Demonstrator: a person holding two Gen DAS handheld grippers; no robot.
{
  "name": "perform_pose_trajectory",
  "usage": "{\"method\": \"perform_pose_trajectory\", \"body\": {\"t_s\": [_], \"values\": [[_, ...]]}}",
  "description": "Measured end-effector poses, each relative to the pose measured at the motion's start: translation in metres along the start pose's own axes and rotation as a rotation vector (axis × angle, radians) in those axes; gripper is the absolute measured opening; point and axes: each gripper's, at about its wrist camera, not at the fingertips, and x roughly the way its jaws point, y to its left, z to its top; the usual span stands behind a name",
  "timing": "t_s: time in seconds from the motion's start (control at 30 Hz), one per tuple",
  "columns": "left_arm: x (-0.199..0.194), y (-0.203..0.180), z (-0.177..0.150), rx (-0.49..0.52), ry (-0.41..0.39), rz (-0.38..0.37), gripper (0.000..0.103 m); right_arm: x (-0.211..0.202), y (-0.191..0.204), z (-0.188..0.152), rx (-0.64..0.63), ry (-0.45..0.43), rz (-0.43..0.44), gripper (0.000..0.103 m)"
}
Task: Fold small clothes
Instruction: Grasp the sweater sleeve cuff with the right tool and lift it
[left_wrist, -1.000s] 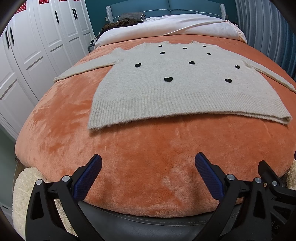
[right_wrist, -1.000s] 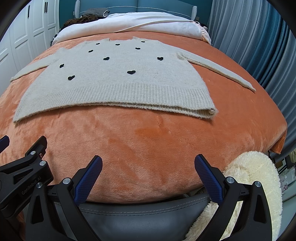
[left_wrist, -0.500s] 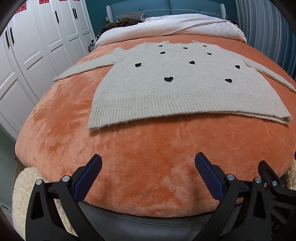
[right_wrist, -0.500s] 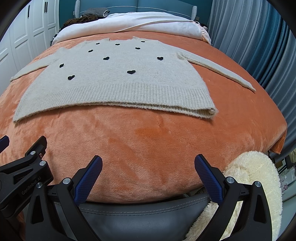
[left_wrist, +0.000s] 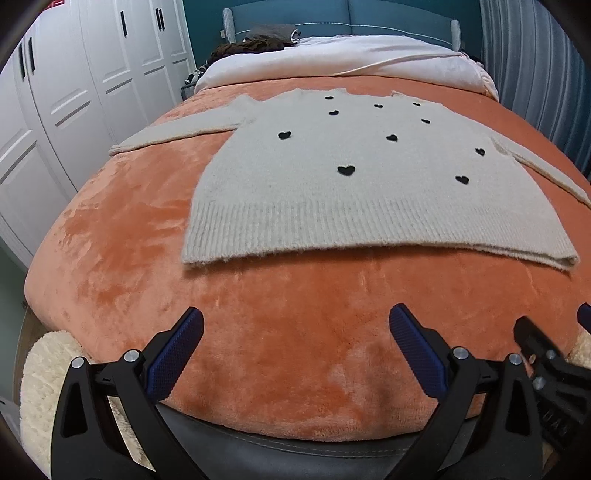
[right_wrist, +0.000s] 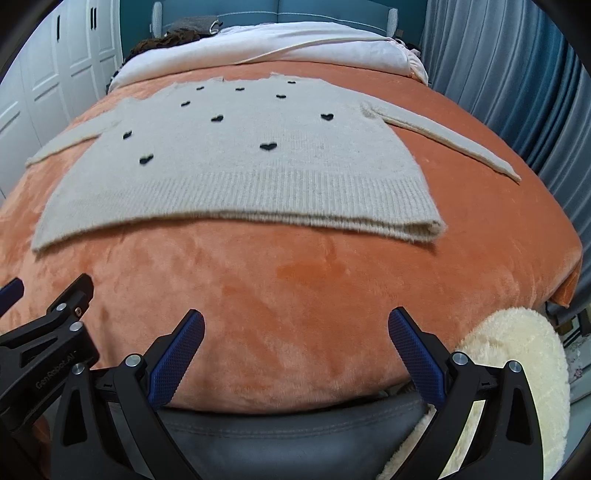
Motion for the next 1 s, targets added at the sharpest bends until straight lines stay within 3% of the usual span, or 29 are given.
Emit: {"method": "perform_pose_trajectory", "body": {"t_s": [0.1, 0.2, 0.37, 0.5, 0.57, 0.73, 0.83, 0.87, 0.9, 0.93, 0.97, 1.0], "values": [[0.001, 0.009, 0.016, -0.040, 0.002, 0.002, 0.098, 0.003, -0.041, 0.035, 0.111, -0.040, 0.032, 0.098], [0.007, 0.020, 0.031, -0.086, 0.023, 0.008, 0.098, 0.026, -0.111, 0.077, 0.285, -0.031, 0.045, 0.098], [0.023, 0.031, 0.046, -0.148, 0.058, 0.020, 0.098, 0.080, -0.275, 0.138, 0.646, -0.028, -0.083, 0.098], [0.035, 0.033, 0.054, -0.162, 0.070, 0.024, 0.098, 0.121, -0.361, 0.169, 0.757, -0.011, -0.175, 0.098], [0.040, 0.030, 0.059, -0.155, 0.070, 0.029, 0.098, 0.144, -0.394, 0.179, 0.793, -0.009, -0.209, 0.098], [0.052, 0.024, 0.072, -0.155, 0.067, 0.031, 0.098, 0.194, -0.428, 0.186, 0.904, 0.028, -0.177, 0.098], [0.060, 0.021, 0.081, -0.156, 0.065, 0.023, 0.098, 0.206, -0.437, 0.189, 0.996, -0.026, -0.188, 0.093], [0.063, 0.020, 0.084, -0.153, 0.064, 0.017, 0.098, 0.208, -0.438, 0.195, 0.996, -0.046, -0.178, 0.081], [0.066, 0.018, 0.088, -0.151, 0.061, 0.011, 0.098, 0.211, -0.439, 0.202, 0.990, -0.047, -0.156, 0.054], [0.068, 0.017, 0.092, -0.150, 0.056, 0.003, 0.098, 0.218, -0.437, 0.212, 0.977, -0.024, -0.123, 0.039], [0.070, 0.017, 0.096, -0.148, 0.050, -0.008, 0.098, 0.221, -0.434, 0.221, 0.968, -0.010, -0.106, 0.015], [0.071, 0.016, 0.099, -0.149, 0.044, -0.014, 0.098, 0.220, -0.425, 0.237, 0.947, -0.023, -0.085, 0.014]]}}
